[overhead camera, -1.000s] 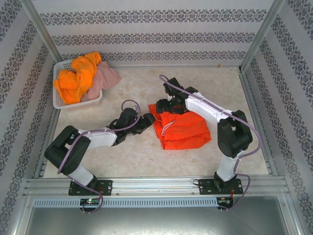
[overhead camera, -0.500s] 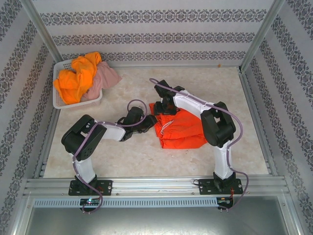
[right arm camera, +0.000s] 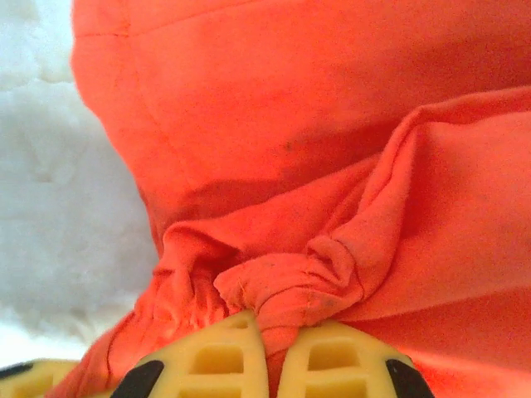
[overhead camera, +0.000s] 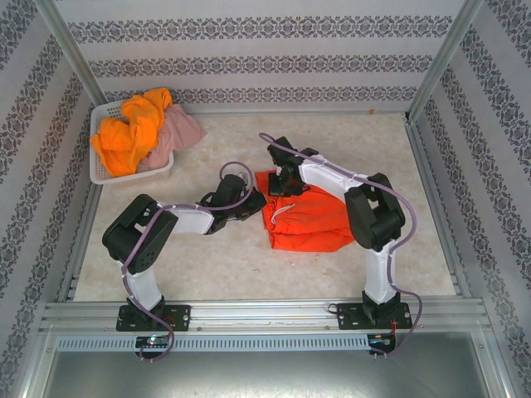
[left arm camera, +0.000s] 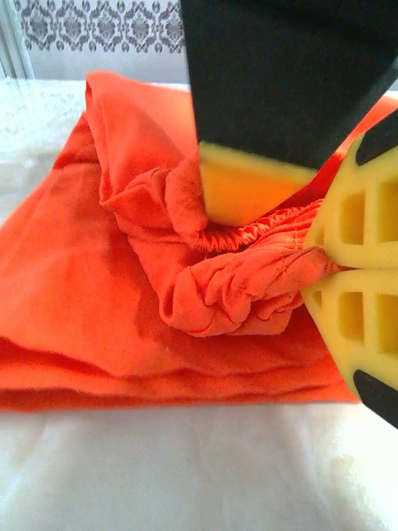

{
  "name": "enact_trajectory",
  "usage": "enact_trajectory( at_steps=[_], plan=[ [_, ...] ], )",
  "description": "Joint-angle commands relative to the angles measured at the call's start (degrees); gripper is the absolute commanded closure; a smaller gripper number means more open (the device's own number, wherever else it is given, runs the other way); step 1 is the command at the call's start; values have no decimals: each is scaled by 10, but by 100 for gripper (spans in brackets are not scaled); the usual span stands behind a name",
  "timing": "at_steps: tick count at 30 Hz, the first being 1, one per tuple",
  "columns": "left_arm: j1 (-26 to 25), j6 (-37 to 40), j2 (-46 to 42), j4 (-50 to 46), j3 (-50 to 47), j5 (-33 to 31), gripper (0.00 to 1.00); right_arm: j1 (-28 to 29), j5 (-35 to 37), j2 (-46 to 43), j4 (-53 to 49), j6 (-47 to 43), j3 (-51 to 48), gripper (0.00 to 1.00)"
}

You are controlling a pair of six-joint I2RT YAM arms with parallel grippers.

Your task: Fold and stack the shorts

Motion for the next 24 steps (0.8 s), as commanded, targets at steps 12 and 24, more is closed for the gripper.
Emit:
enact_trajectory(
  at_steps=[12,24],
  plan=[
    [15,177,-11,-41,113,52,100,-43,-46,-219,70,-17,-111,100],
    [54,169,57,28,73,63,90,-37,-146,-124,185,69,-118,100]
  ],
)
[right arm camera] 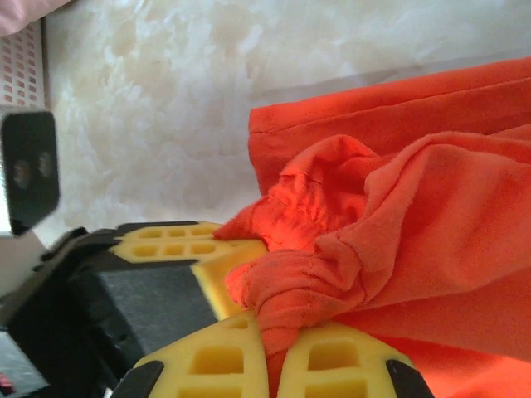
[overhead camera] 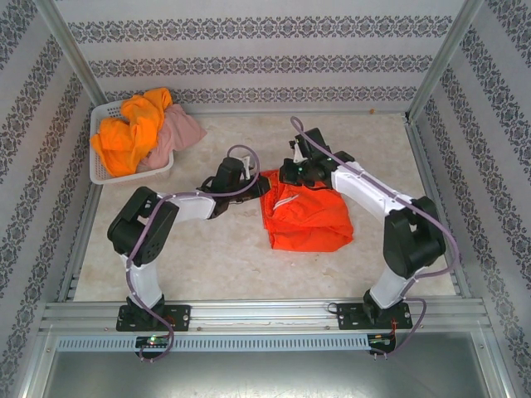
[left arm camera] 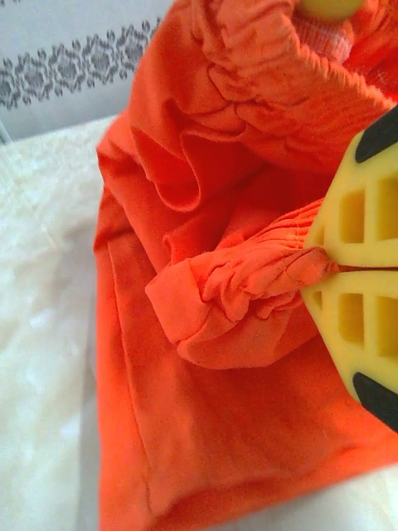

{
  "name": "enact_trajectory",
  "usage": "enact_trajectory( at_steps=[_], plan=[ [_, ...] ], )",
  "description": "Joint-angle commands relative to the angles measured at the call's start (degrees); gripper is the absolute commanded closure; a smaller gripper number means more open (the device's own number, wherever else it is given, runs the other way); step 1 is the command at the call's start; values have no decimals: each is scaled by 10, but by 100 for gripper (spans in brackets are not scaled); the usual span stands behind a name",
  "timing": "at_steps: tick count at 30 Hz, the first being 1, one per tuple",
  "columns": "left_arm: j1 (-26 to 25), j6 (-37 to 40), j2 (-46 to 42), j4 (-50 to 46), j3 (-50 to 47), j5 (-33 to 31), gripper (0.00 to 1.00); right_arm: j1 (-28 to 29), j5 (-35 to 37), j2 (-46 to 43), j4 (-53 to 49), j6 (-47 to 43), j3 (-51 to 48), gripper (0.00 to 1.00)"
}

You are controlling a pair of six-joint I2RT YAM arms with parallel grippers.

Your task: Fold and stack the shorts

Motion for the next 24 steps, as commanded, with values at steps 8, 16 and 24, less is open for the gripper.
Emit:
enact_trajectory(
  at_steps=[8,16,24],
  plan=[
    [94,25,-155,41,-151,-94,31,33,-95,151,111,120,22,100],
    [108,45,-347,-56,-233,-157,9,61,-85,239,107,154,61,71],
    [107,29,-460,-115,-247,-143,0,67,-77,129,94,129,40,26]
  ],
)
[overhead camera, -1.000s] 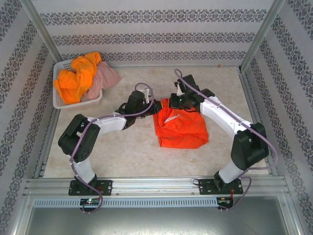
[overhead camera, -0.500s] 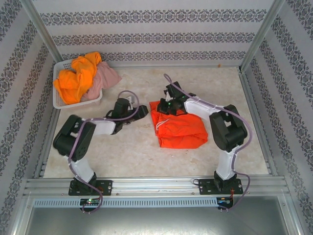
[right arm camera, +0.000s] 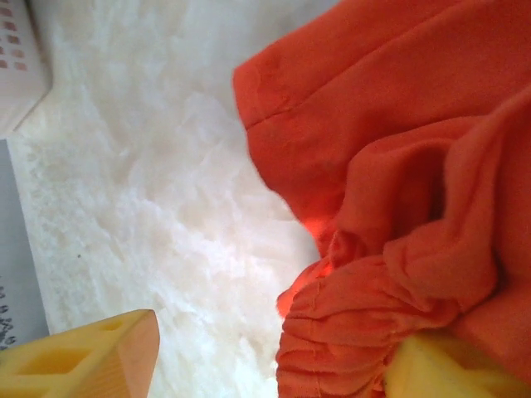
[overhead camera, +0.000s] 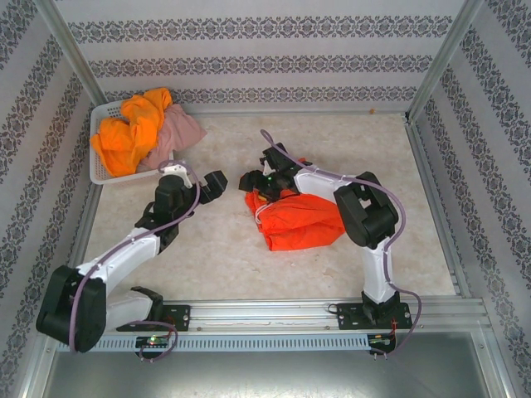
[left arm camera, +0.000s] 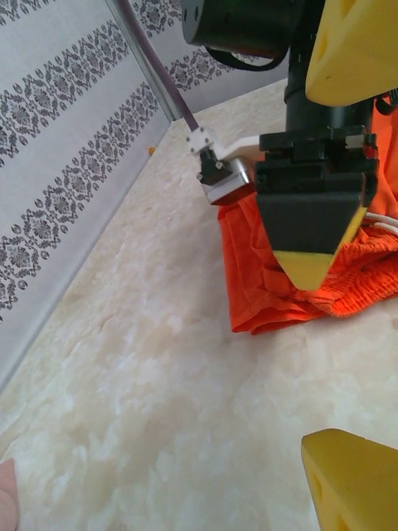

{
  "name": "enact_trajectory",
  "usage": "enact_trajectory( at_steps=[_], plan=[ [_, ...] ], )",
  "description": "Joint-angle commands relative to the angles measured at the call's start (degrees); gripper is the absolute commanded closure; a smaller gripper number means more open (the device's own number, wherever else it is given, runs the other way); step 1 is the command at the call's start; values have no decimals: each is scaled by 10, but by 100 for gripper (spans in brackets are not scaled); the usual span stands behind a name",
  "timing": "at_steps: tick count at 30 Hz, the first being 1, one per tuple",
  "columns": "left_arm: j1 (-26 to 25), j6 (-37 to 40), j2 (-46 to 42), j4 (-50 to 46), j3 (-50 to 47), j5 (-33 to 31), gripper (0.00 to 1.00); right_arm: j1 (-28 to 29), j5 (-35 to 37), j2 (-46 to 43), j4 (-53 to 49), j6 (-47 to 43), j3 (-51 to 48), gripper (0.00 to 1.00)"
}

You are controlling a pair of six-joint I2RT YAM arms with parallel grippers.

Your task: Fold and stack the shorts

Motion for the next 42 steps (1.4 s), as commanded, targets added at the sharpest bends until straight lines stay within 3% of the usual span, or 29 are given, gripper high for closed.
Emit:
enact_trajectory(
  at_steps=[1,5,9,19,24,30,36,39,42],
  plan=[
    [-1,2,-53,-55,-3,-3,0,13,45,-84,-53,-37,-13,24],
    [-2,6,-116,-116,-4,-21,0,51,176,-137,-172,-126,14,20],
    [0,7,-172,-166,-11,-49,0,90,294,-110,-272,-191,53,22],
    [4,3,-238,-240,-10,-77,0,145,402,57,-387,-235,157,34],
    [4,-3,-242,-240,-11,-76,0,138,449,103,-432,-243,170,54],
    [5,-3,-243,-240,-12,-72,0,72,495,62,-434,-286,80,66],
    [6,-3,-243,-235,-19,-74,0,-51,498,24,-438,-339,4,67],
    [7,-3,-243,-232,-21,-73,0,-103,422,-3,-419,-343,-6,66],
    [8,1,-243,-238,-19,-73,0,-138,466,1,-447,-349,12,68]
  ],
)
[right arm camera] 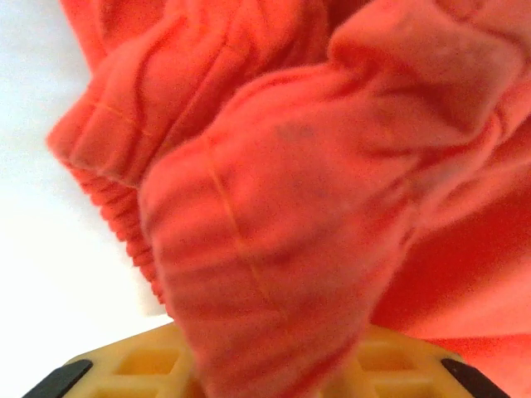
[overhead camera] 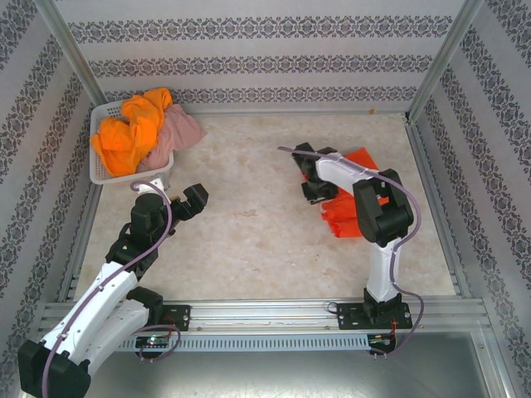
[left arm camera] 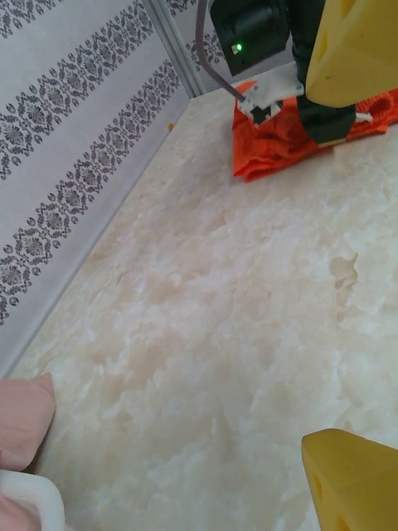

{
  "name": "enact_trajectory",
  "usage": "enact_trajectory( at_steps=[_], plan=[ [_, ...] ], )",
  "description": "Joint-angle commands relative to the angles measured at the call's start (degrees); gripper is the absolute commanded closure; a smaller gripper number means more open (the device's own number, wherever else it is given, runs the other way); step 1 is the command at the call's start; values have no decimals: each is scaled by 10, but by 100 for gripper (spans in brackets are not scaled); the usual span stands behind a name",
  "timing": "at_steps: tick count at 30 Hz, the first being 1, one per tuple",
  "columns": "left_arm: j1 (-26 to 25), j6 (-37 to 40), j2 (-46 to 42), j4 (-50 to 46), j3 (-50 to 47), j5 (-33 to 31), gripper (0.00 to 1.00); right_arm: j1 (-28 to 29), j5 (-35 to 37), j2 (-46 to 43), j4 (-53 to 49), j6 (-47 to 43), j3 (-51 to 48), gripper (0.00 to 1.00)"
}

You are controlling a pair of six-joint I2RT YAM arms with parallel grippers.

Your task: Fold and stack the shorts

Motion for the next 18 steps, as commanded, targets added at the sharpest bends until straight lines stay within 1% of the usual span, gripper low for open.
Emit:
enact_trajectory(
  at_steps=[1,5,9,12,14,18],
  plan=[
    [8,2,-8,-9,-2,-3,0,-43,41,21,-67,-24,-6,68],
    [10,4,-9,-7,-5,-3,0,-106,15,24,-67,-27,-8,70],
    [11,0,-4,1,-8,3,0,-154,-2,13,-55,-24,-17,74],
    [11,-2,-4,4,-10,4,0,-169,-8,0,-40,-27,-26,75],
    [11,-1,-5,5,-11,5,0,-168,-8,-5,-37,-38,-27,76],
    [11,12,-4,-10,6,-2,0,-168,-4,-16,-45,-46,-26,72]
  ],
)
